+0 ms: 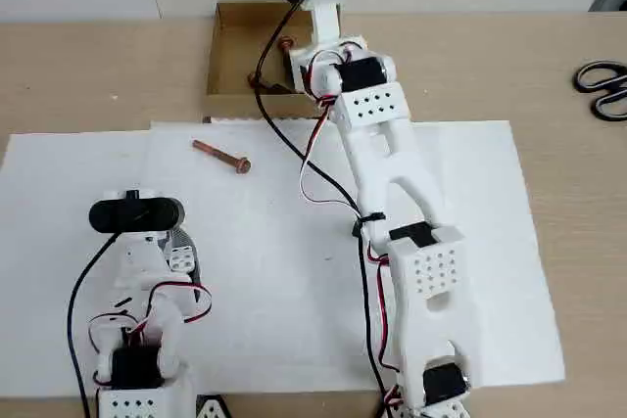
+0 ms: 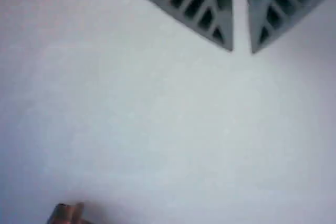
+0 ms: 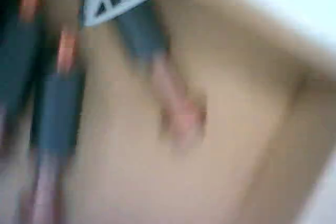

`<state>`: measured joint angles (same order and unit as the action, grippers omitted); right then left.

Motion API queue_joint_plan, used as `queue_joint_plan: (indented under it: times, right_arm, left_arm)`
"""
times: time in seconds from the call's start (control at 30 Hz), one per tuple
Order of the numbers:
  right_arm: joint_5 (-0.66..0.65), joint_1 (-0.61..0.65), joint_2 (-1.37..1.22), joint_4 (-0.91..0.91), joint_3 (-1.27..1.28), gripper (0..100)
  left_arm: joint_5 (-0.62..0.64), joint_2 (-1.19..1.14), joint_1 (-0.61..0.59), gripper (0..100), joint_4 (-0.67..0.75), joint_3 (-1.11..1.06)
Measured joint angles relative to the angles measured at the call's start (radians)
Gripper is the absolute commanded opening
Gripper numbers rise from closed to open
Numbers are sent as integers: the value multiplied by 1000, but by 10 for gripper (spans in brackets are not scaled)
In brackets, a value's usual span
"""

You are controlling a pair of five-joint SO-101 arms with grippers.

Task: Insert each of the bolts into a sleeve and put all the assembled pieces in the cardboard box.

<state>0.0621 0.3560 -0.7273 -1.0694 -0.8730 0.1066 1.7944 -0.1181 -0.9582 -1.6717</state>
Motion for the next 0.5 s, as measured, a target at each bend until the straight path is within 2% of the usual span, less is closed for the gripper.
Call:
queue_joint_plan:
  times: [0.33,0.5]
  right_arm:
    - [92,0,135,-540,-2,155]
    - [92,-23,146,-624,5,155]
  left_arm:
    - [21,0,0,6,0,0]
    - [21,0,0,6,0,0]
